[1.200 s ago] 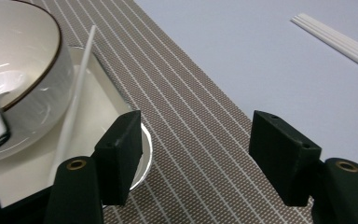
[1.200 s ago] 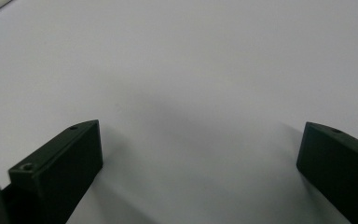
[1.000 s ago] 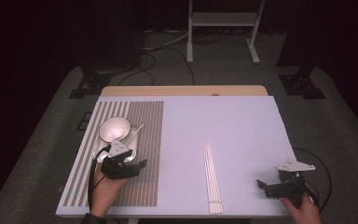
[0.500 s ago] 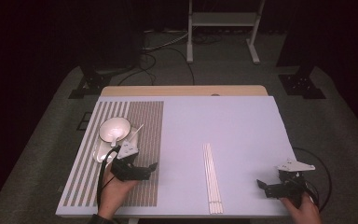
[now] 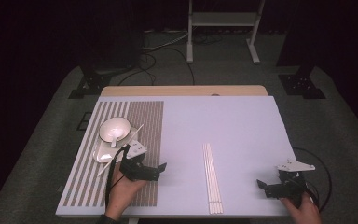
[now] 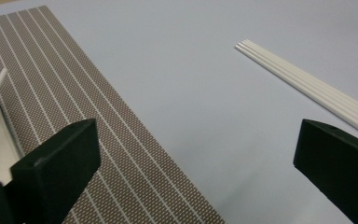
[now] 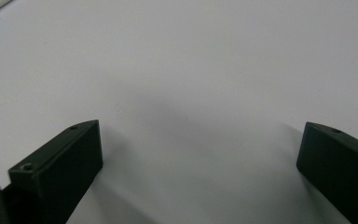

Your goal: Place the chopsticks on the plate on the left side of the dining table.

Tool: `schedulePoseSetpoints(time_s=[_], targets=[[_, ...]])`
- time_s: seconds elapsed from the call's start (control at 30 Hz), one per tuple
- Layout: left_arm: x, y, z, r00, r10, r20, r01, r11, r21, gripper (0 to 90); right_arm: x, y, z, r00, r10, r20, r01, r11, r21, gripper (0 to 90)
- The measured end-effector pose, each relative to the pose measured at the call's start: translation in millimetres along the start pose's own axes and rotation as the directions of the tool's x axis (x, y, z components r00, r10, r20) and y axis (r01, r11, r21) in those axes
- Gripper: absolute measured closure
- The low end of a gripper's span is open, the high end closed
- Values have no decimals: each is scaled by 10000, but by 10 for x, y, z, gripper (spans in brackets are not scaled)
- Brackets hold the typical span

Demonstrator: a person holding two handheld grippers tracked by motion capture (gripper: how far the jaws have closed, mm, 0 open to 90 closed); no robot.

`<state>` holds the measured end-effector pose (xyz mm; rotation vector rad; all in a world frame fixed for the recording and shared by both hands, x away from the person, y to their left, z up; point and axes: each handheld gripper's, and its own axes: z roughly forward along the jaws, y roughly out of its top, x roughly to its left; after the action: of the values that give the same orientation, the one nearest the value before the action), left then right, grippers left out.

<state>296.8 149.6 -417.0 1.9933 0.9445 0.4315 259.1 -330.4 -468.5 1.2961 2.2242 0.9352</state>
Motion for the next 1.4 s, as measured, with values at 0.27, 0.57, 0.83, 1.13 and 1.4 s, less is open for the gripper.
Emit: schedulePoseSetpoints(time_s=[0.27, 0.57, 0.83, 1.13, 1.4], targets=[[-101, 71, 103, 9999, 65, 123, -65, 10000, 60, 0, 1, -1, 0, 10000, 3, 4, -3, 10000, -8, 0], [-189, 190, 229, 9995, 125, 273, -125, 9999, 3, 0, 1, -1, 0, 10000, 2, 5, -2, 10000, -8, 0], [-261, 282, 398, 9986, 188, 503, -188, 9998, 1, 0, 1, -1, 0, 10000, 6, 7, -6, 10000, -11, 0], [-305, 373, 589, 9984, 175, 543, -174, 9998, -31, 0, 1, -1, 0, 10000, 8, 6, -8, 10000, -13, 0], [-362, 455, 774, 9979, 265, 584, -267, 9996, 21, 0, 1, -2, 0, 10000, 7, 8, -7, 10000, -15, 0]])
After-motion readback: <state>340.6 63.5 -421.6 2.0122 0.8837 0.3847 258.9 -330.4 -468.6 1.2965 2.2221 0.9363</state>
